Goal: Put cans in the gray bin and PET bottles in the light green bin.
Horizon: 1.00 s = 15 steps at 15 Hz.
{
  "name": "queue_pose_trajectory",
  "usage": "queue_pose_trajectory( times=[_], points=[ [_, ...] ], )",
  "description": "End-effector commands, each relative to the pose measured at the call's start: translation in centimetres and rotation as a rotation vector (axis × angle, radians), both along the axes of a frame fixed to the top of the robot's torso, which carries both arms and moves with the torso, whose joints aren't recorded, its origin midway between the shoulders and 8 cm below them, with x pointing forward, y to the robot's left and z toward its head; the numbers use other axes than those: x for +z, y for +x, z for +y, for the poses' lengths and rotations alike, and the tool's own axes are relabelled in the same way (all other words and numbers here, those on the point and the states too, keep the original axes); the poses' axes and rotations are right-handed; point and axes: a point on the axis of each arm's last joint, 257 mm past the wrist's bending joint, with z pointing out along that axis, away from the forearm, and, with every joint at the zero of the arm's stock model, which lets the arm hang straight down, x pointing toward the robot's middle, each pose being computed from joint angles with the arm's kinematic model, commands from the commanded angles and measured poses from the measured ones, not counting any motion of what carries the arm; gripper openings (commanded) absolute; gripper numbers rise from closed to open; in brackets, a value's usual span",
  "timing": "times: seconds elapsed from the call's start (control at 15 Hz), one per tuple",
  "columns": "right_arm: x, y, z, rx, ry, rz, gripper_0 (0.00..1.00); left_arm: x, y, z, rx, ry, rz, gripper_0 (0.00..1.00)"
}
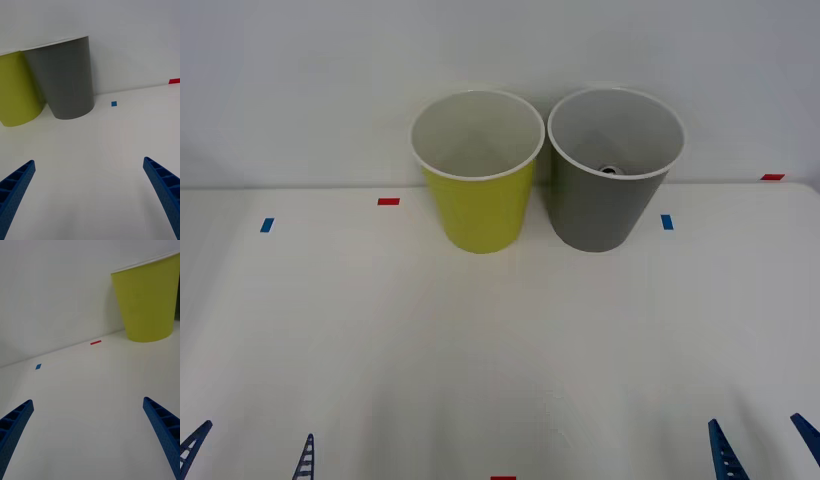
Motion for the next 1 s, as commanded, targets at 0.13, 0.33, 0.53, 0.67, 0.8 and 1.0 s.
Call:
queue_pose_trajectory(
  times=[0.13, 0.33, 0.53, 0.67, 0.8, 1.0],
  points=[
    [0.0, 0.0, 0.0, 0.0, 0.0, 0.0, 1.0, 0.0, 0.0, 0.0, 0.0, 0.0, 0.0, 1.0],
    [0.0, 0.0, 0.0, 0.0, 0.0, 0.0, 1.0, 0.0, 0.0, 0.0, 0.0, 0.0, 0.0, 1.0],
    [0.0, 0.0, 0.0, 0.0, 0.0, 0.0, 1.0, 0.0, 0.0, 0.0, 0.0, 0.0, 0.0, 1.0],
    [0.0, 0.0, 0.0, 0.0, 0.0, 0.0, 1.0, 0.0, 0.0, 0.0, 0.0, 0.0, 0.0, 1.0],
    [0.0, 0.0, 0.0, 0.0, 0.0, 0.0, 1.0, 0.0, 0.0, 0.0, 0.0, 0.0, 0.0, 1.0],
    [0.0, 0.0, 0.0, 0.0, 0.0, 0.0, 1.0, 0.0, 0.0, 0.0, 0.0, 0.0, 0.0, 1.0]
  ],
)
